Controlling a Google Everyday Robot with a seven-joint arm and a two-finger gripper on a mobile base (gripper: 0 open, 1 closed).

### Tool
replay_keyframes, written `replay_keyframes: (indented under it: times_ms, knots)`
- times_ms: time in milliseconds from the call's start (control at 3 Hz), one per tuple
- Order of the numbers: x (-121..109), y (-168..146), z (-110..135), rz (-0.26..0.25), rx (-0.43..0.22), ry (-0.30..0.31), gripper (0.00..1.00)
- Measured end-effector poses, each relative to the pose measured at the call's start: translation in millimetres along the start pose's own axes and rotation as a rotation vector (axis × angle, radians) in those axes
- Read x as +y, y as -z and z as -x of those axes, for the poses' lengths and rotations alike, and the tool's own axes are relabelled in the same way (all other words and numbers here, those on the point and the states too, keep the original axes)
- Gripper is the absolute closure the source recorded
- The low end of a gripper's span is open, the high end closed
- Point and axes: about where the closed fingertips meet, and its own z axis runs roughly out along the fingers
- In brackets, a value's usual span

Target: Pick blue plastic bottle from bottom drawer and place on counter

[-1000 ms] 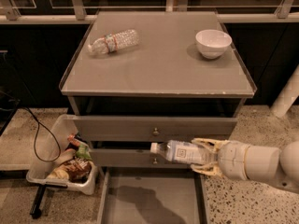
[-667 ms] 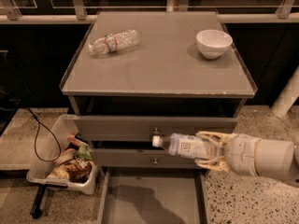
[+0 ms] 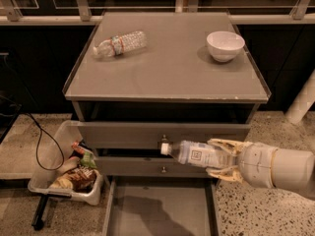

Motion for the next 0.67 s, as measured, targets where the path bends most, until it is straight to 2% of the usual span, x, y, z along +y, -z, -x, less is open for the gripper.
replay_keyframes:
  times_ms: [333,667]
  knots:
    - [-32.6,18.9,18.5,-0.018,-0.017,0.022,1.0]
    - [-89.2,39.1,42.5,-0.04,-0.07,0.035,1.0]
